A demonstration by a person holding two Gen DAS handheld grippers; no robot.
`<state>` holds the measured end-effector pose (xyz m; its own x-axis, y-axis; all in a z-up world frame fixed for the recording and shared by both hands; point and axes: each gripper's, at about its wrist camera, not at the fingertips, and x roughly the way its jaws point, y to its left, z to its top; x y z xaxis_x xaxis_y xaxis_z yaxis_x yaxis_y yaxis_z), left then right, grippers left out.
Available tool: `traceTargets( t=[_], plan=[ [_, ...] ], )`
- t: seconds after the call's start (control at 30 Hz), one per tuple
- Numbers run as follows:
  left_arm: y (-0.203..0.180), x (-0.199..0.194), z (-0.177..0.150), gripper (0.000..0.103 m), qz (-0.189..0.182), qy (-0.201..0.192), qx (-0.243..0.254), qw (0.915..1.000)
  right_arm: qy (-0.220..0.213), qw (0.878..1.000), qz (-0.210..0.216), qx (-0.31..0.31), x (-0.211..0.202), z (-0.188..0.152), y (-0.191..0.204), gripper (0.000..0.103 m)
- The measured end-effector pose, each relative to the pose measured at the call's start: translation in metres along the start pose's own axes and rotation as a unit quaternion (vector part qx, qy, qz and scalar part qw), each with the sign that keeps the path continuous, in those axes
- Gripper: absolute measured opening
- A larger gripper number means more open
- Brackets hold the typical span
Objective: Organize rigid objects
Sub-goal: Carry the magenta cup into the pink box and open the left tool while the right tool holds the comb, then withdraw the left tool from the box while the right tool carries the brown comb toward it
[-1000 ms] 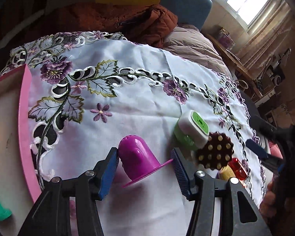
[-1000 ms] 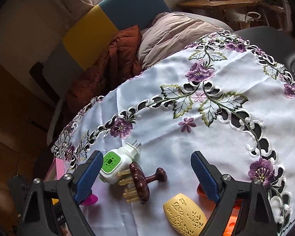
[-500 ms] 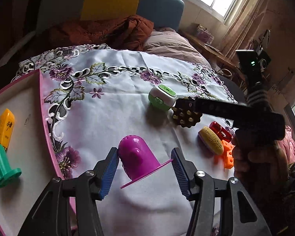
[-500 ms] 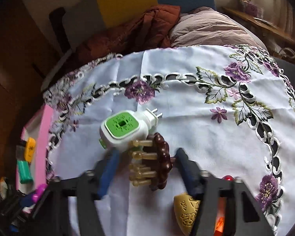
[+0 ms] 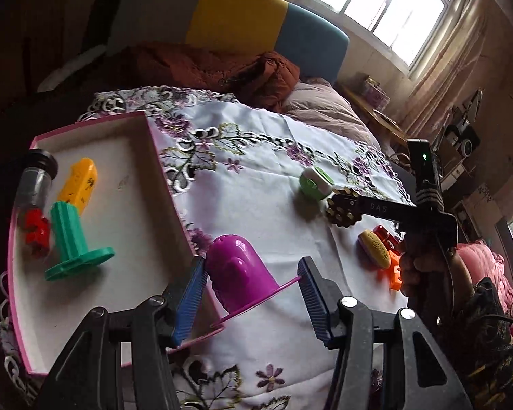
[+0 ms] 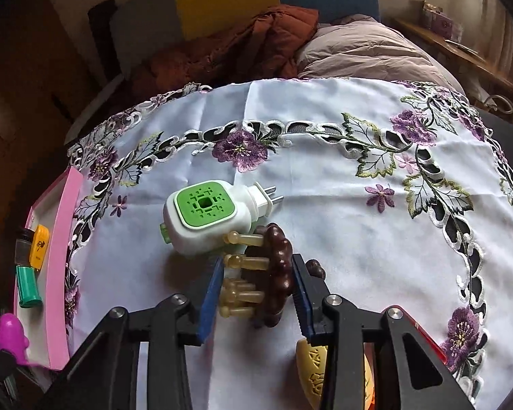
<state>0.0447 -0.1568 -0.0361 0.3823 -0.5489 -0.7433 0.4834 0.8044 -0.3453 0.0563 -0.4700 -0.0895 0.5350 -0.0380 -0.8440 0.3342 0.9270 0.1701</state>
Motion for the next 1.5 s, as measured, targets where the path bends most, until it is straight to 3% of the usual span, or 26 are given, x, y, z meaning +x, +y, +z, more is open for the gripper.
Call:
traceTargets(
  t=[0.33,0.77,0.93,1.13,1.5],
  plan=[
    [0.082,-0.027,0.032,0.056,0.039,-0.038,-0.089,0.9945,-0.009,0.999,-0.024,-0.035,-0.001,-0.003,0.01,0.039],
    [0.126,0.045,0.094,0.056,0.057,0.0,-0.145,0.9878,-0.011,0.998,-0.03,-0.049,-0.001,-0.004,0.013,0.039],
    [0.125,0.07,0.112,0.056,0.067,0.004,-0.132,0.9889,-0.011,0.998,-0.029,-0.047,0.0,-0.003,0.013,0.039],
    [0.132,0.098,0.116,0.056,0.102,0.044,-0.114,0.9873,-0.011,0.998,-0.028,-0.047,0.001,-0.003,0.013,0.039],
    [0.117,0.046,0.094,0.056,0.125,-0.006,-0.103,0.9868,-0.014,0.998,-0.03,-0.048,0.001,-0.003,0.013,0.039]
  ],
)
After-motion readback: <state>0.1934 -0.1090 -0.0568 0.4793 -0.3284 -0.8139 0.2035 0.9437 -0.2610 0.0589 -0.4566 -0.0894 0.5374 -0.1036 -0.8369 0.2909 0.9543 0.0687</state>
